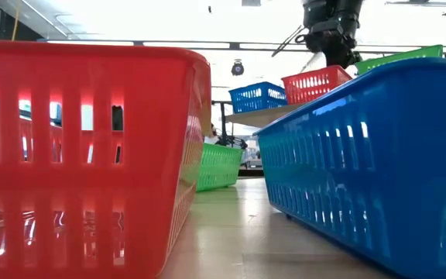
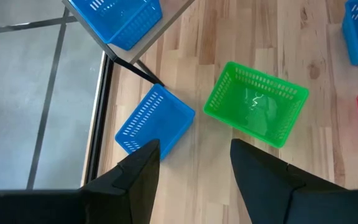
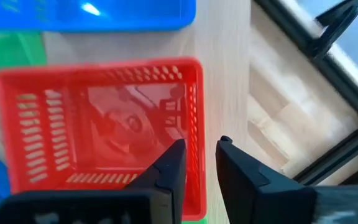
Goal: Stack baskets on shelf by color
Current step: Stack the top green basket on the green basket on the shelf
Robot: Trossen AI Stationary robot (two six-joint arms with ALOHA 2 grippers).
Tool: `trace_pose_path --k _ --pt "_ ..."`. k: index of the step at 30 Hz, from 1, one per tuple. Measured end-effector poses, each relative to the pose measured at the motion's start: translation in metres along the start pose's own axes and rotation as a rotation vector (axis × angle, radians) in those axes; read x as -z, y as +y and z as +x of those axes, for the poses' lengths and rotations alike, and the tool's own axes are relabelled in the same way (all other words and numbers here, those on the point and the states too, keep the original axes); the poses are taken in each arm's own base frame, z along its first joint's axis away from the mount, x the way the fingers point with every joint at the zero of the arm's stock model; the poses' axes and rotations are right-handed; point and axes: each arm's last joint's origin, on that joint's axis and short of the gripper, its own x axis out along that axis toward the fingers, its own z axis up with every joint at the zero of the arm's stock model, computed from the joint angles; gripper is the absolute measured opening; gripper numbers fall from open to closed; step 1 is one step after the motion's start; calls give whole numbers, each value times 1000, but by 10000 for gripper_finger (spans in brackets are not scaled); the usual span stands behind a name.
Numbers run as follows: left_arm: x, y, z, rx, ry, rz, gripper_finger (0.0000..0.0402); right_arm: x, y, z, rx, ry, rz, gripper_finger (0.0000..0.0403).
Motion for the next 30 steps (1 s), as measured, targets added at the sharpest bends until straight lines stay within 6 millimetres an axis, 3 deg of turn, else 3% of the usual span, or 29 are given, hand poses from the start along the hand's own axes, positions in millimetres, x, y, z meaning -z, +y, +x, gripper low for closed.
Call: trace_pose_path --k 6,13,24,30 --pt "0 1 1 -3 3 -2 186 -4 6 -21 -3 -69 23 75" --pt "5 16 6 -15 62 -61 186 0 24 -25 -25 -51 -14 75" --pt "11 38 15 -13 102 -164 186 12 73 -26 -66 -37 -62 75" --pt "34 37 38 -23 195 -163 186 28 108 -32 -112 -41 5 75"
